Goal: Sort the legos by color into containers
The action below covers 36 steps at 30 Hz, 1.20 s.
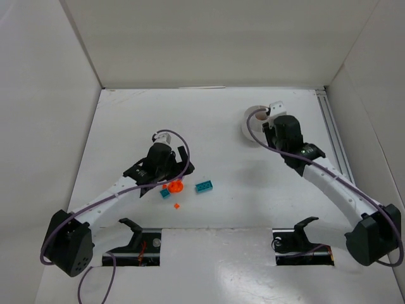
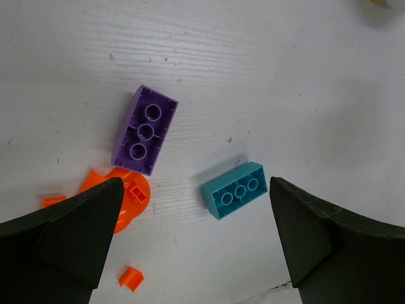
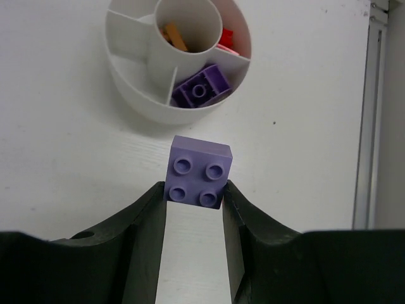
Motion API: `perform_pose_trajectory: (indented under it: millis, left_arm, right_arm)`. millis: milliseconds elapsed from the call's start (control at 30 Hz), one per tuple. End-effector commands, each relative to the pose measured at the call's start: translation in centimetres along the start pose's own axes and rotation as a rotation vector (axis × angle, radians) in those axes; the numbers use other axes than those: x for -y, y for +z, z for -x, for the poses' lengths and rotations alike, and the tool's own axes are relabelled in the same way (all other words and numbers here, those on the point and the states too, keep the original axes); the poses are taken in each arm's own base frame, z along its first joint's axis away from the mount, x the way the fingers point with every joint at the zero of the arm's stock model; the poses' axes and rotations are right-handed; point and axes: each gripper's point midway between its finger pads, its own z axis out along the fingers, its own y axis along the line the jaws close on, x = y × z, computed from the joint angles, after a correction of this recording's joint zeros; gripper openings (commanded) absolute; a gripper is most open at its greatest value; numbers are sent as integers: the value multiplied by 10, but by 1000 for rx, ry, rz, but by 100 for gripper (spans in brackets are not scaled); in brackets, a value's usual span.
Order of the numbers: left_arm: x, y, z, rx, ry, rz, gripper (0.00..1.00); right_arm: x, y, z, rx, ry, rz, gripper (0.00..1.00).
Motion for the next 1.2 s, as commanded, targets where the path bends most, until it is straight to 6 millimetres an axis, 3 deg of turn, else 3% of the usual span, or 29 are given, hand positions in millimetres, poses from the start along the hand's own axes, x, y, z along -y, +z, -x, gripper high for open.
perform_pose_trajectory:
  millis: [0, 67, 100, 200, 233, 467, 833, 1167]
  left_arm:
    - [11, 3, 8, 17, 36, -32, 99]
    - [9, 8, 9, 11, 49, -13, 99]
    - [11, 9, 11, 12, 49, -14, 99]
    - [6, 15, 12, 10, 61, 17, 99]
    - [6, 15, 12, 3, 61, 23, 99]
    - [8, 19, 17, 1, 72, 37, 97]
    - [5, 23, 13, -20, 74, 54, 97]
    - [1, 23, 11, -27, 75, 75, 97]
  right_arm:
    - [27, 18, 42, 114, -196, 63, 25]
    - [36, 33, 56, 114, -239, 71, 25]
    - [50, 41, 55, 92, -253, 56, 25]
    - [59, 67, 58, 69, -284, 104, 23]
    - [70, 75, 59, 73, -278, 105, 22]
    - [71, 119, 49, 71, -283, 195, 22]
    - [62, 137, 41, 76, -283, 224, 22]
    - [54, 146, 21, 35, -260, 251, 32]
